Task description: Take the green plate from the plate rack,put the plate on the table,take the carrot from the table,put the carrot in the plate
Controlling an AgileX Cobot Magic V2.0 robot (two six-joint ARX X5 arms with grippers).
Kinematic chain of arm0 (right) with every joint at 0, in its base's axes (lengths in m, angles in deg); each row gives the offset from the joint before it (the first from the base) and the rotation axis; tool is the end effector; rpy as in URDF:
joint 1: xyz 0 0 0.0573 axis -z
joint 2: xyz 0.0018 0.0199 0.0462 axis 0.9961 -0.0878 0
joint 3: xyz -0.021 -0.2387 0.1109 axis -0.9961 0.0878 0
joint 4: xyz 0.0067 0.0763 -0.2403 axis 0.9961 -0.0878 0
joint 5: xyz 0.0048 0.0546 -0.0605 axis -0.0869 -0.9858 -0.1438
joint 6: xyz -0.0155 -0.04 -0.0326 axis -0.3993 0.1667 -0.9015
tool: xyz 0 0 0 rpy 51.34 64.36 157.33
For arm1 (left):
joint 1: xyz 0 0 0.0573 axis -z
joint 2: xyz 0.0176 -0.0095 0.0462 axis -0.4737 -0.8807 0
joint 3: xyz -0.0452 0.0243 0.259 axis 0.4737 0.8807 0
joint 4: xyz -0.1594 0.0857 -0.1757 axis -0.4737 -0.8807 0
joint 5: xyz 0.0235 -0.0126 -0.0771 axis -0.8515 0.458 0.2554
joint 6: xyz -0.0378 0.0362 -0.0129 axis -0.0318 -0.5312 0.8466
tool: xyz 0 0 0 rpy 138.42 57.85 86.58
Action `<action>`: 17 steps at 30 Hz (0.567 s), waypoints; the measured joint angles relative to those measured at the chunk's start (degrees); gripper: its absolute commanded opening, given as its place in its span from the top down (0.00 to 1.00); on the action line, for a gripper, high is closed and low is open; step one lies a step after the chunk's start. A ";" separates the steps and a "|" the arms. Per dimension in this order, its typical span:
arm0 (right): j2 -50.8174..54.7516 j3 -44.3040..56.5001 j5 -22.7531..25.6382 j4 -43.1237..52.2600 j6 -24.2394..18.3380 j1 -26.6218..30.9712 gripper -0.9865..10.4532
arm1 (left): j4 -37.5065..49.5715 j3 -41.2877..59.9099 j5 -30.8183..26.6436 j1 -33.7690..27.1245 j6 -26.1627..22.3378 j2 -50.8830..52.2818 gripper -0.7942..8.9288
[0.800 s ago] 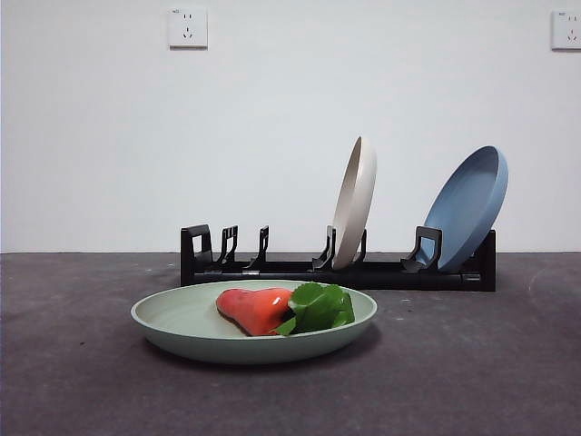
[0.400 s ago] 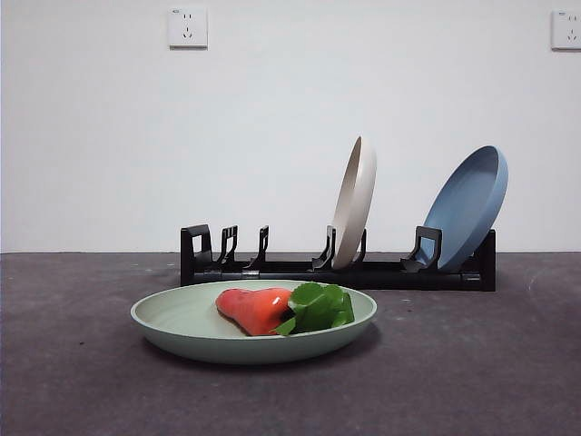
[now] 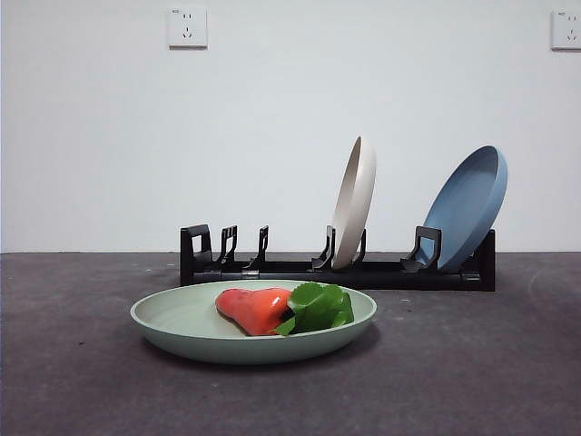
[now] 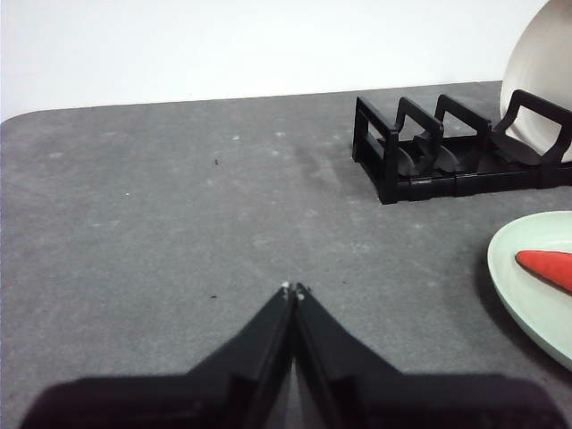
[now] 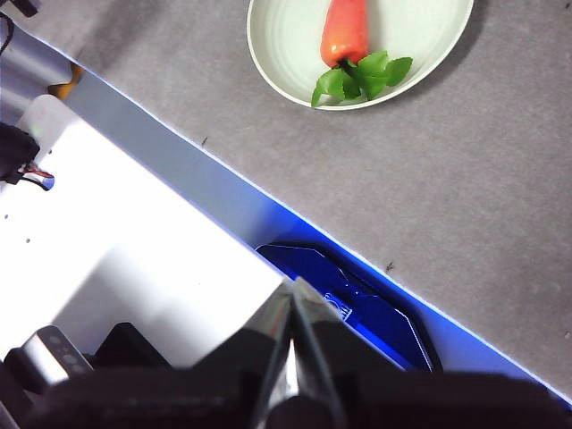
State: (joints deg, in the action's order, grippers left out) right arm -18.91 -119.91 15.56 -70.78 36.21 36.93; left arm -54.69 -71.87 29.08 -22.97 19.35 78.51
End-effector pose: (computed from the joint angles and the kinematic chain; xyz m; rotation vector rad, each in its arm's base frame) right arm 0.0706 0.0851 0.3318 -0.0587 1.0021 0.7782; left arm 0.0952 -0.0090 0.1528 0.0138 0.1585 -0.0966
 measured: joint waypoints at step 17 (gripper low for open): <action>6.99 0.98 1.99 15.15 -7.34 16.39 0.91 | -0.07 0.00 0.00 0.00 0.02 0.00 0.92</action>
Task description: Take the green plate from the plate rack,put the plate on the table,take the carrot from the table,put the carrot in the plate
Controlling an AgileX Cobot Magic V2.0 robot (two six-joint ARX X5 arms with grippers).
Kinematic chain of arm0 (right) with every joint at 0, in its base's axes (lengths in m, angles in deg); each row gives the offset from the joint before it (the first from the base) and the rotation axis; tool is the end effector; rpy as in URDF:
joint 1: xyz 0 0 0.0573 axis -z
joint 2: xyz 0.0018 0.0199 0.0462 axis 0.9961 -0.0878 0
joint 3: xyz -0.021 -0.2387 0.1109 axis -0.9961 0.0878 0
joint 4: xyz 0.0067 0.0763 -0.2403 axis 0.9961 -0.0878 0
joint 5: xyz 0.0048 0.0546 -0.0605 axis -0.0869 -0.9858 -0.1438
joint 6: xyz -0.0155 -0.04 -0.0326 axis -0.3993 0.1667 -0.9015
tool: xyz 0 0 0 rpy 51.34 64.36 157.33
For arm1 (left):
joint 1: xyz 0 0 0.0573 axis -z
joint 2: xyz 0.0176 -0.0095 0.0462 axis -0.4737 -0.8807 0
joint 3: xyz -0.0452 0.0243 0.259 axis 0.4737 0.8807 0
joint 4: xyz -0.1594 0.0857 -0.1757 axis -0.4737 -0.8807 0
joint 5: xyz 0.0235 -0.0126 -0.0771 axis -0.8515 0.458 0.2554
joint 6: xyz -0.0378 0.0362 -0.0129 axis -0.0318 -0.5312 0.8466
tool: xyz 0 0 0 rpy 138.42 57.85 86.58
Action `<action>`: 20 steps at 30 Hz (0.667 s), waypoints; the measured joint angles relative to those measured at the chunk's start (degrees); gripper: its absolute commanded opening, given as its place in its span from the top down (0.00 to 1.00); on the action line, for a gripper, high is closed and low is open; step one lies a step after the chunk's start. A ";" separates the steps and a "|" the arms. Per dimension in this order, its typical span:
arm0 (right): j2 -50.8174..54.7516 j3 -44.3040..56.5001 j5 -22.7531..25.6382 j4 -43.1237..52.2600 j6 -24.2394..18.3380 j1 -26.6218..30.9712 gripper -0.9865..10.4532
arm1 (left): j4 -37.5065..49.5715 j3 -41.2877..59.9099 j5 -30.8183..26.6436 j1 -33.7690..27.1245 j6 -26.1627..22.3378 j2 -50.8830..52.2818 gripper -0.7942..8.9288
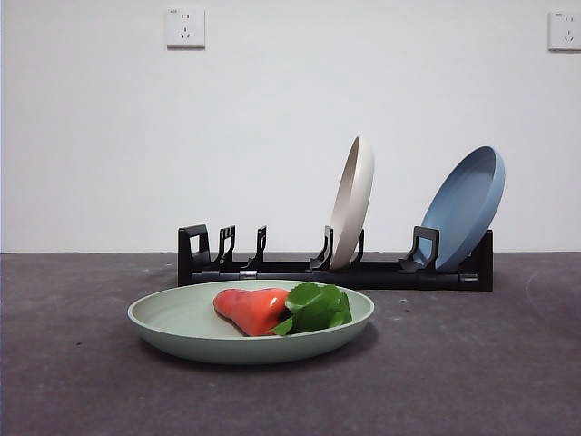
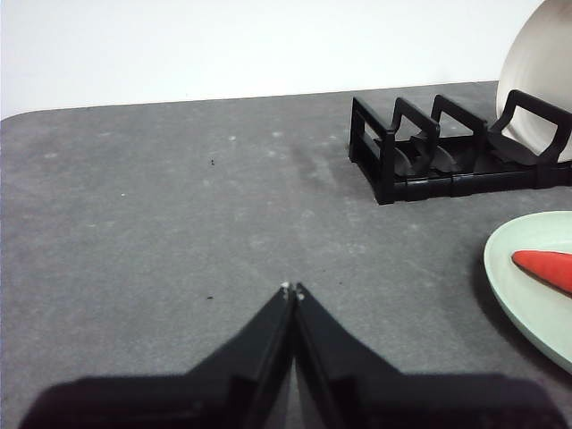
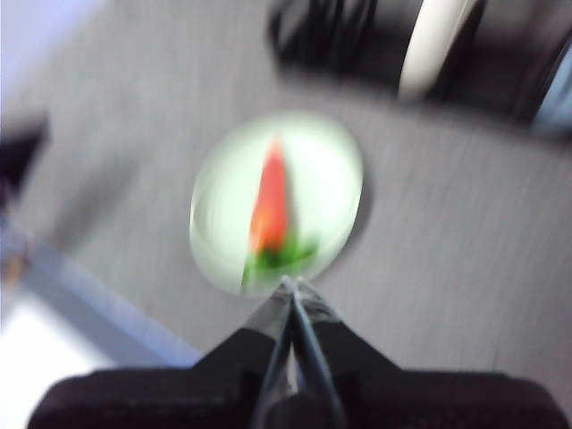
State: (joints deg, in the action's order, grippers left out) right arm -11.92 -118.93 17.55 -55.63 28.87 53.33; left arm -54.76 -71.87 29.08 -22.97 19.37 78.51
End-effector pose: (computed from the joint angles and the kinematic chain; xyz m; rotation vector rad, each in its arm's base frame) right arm 0.0826 0.0549 0.3564 0.0421 0.5797 0.6080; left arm 0.0952 -0.0090 0.1527 0.0135 0.1598 -0.0965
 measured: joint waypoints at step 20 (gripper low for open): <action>26.38 39.28 -2.01 43.65 -9.66 27.61 0.91 | -0.07 0.00 0.00 0.00 0.00 0.00 0.92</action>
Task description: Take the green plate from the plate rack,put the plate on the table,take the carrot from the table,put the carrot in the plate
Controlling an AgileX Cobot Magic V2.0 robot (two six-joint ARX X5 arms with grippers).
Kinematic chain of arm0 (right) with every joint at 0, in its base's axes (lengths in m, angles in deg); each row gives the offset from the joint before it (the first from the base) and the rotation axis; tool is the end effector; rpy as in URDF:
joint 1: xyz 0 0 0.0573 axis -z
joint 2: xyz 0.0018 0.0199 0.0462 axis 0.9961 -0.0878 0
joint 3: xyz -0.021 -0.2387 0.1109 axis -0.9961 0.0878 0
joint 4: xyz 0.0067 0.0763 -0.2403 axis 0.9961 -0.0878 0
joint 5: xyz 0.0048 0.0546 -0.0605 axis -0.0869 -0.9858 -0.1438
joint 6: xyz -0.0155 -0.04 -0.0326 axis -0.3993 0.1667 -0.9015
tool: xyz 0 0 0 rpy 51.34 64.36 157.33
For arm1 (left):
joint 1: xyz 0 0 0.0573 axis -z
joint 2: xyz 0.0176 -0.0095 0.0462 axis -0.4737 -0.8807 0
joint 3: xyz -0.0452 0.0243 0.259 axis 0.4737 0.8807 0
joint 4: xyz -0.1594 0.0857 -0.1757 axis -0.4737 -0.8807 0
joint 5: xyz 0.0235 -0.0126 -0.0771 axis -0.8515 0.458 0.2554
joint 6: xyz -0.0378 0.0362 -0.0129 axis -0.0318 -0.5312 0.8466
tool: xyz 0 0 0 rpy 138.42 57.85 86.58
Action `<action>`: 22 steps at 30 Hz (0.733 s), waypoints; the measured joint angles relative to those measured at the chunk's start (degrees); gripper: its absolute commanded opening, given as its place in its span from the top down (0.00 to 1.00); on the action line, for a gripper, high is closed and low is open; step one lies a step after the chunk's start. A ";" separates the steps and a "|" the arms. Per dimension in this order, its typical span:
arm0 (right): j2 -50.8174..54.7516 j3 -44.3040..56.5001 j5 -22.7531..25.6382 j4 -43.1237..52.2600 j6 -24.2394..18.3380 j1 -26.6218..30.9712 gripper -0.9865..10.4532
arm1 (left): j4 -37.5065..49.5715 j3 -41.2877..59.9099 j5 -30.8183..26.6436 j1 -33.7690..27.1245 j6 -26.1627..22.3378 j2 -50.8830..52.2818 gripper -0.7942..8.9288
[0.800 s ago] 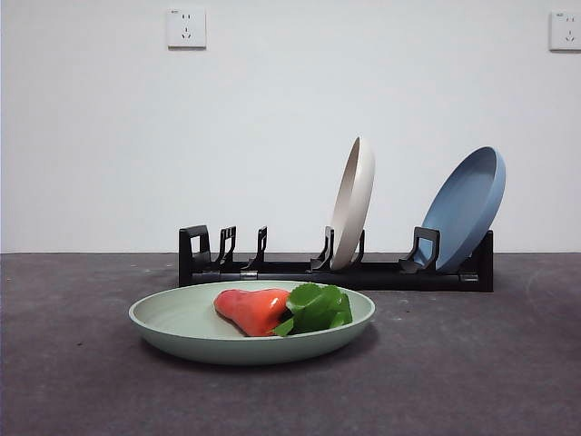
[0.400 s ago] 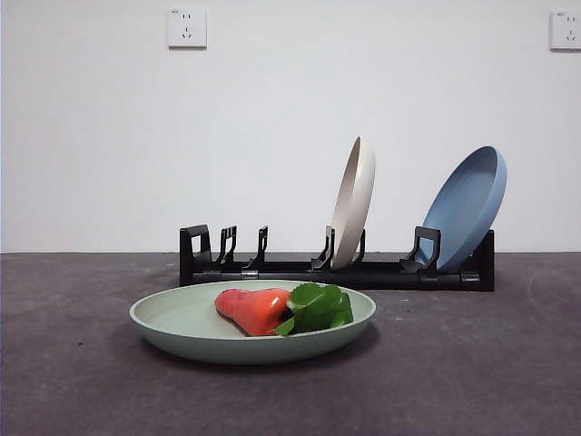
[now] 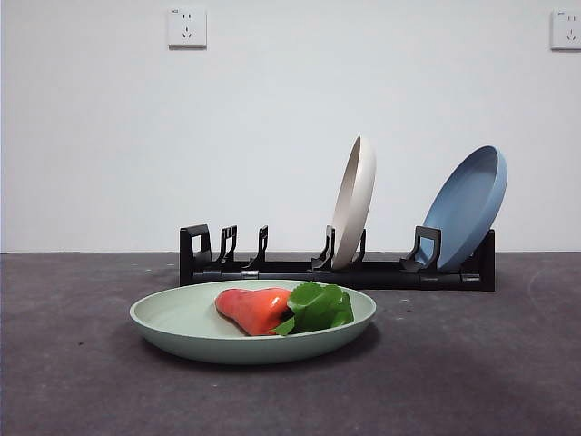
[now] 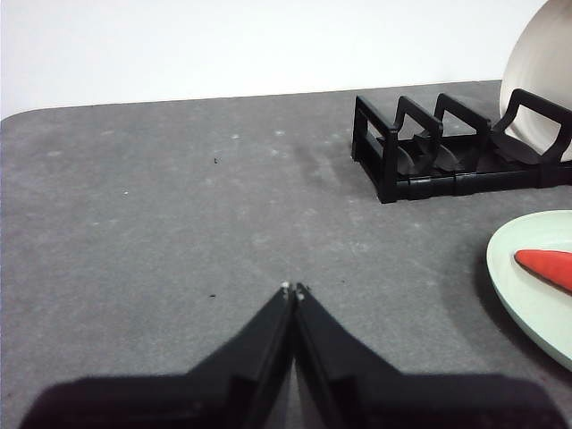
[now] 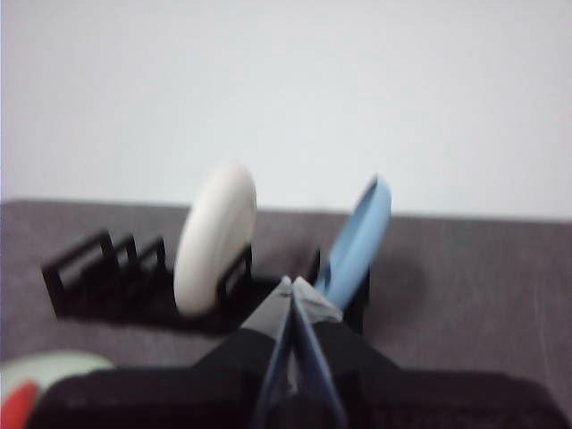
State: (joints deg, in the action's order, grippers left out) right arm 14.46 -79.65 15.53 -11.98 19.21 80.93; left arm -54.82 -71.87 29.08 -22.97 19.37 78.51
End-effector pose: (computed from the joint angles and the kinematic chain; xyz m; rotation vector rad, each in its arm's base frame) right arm 0.0902 0.0108 0.2454 -0.0008 -0.0071 0.2244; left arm 0.0951 -0.0090 0.1526 0.0136 0.1608 -0.0965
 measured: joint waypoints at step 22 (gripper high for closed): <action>10.12 16.06 0.11 -5.84 2.60 0.02 0.91 | -0.02 0.00 0.00 0.00 0.00 0.00 0.92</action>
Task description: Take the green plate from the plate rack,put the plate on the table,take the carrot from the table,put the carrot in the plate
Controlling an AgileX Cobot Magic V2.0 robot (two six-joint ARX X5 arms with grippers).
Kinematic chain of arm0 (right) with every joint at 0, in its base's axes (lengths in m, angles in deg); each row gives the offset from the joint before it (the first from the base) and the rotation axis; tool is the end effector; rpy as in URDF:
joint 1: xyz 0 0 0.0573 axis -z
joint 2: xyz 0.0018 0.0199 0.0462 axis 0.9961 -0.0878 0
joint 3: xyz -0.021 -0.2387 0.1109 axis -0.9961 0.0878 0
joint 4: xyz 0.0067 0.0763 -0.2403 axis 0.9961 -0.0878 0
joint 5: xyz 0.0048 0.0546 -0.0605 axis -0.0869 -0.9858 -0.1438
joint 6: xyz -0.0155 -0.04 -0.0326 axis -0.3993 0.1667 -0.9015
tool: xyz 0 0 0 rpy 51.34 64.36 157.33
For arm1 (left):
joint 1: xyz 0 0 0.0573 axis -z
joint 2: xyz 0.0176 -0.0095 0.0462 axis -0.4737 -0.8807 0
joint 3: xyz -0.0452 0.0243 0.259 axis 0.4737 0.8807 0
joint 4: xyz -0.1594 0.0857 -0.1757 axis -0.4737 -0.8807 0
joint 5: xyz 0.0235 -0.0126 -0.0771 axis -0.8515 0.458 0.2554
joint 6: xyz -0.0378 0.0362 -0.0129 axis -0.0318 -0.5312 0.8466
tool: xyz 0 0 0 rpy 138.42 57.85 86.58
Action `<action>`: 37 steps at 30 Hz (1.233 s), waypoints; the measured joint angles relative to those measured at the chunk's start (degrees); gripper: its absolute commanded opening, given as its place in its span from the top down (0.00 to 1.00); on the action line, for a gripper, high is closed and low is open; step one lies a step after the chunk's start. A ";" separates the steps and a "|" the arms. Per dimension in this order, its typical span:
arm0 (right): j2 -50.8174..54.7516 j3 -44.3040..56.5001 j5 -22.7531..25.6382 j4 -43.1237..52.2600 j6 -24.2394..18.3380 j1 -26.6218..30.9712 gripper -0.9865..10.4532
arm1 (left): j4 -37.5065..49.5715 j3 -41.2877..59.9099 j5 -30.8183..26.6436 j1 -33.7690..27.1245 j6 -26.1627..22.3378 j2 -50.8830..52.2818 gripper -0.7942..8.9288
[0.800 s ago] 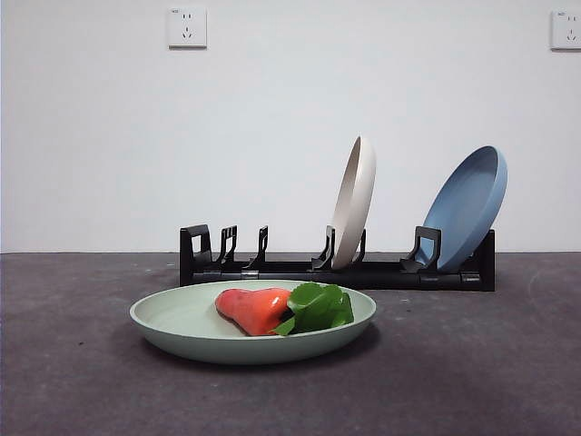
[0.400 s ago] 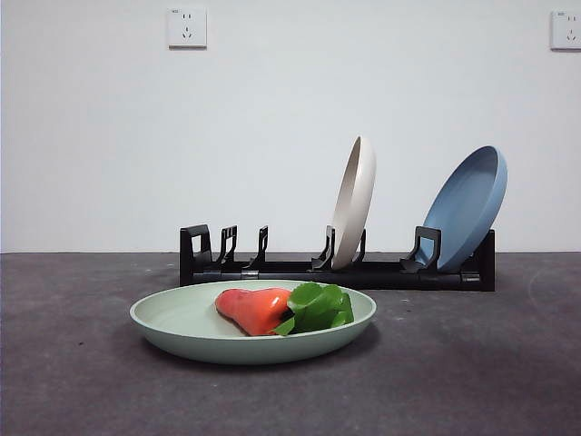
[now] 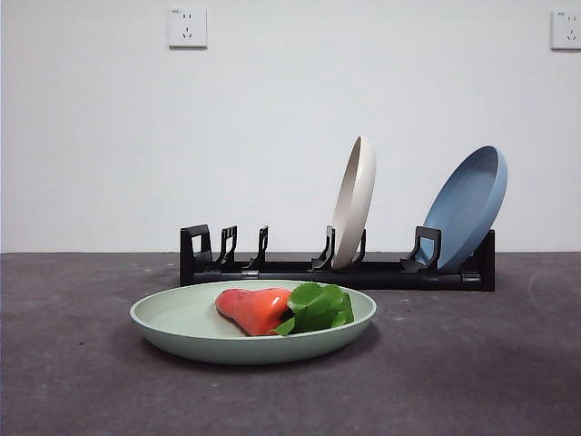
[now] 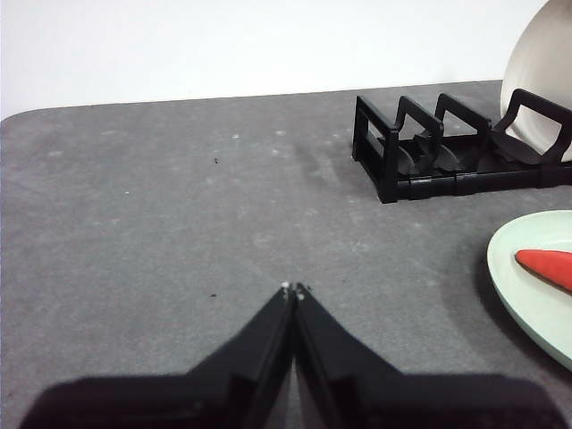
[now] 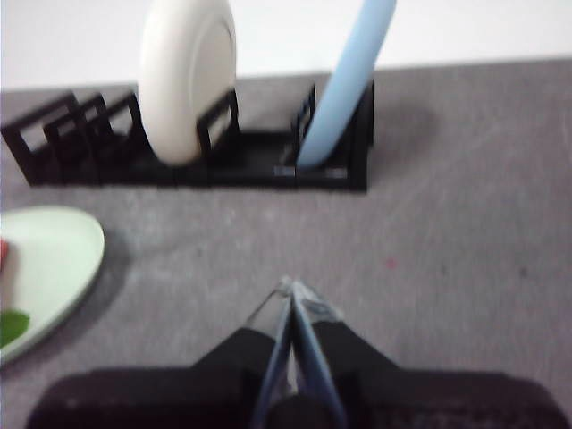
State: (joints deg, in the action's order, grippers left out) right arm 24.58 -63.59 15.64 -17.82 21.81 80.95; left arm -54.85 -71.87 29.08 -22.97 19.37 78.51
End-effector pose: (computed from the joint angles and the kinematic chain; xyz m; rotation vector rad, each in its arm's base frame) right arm 0.0925 0.0108 0.1546 0.0527 0.2038 0.2169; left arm 0.0951 -0.0090 0.1525 0.0136 0.1613 -0.0965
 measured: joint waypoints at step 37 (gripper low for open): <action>-0.11 0.00 -0.07 -0.04 2.38 -0.15 0.91 | -0.02 0.00 0.00 0.00 0.00 0.00 0.92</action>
State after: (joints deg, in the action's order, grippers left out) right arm 24.48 -63.59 15.58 -17.86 24.19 80.80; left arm -54.87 -71.87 29.08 -22.97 19.37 78.51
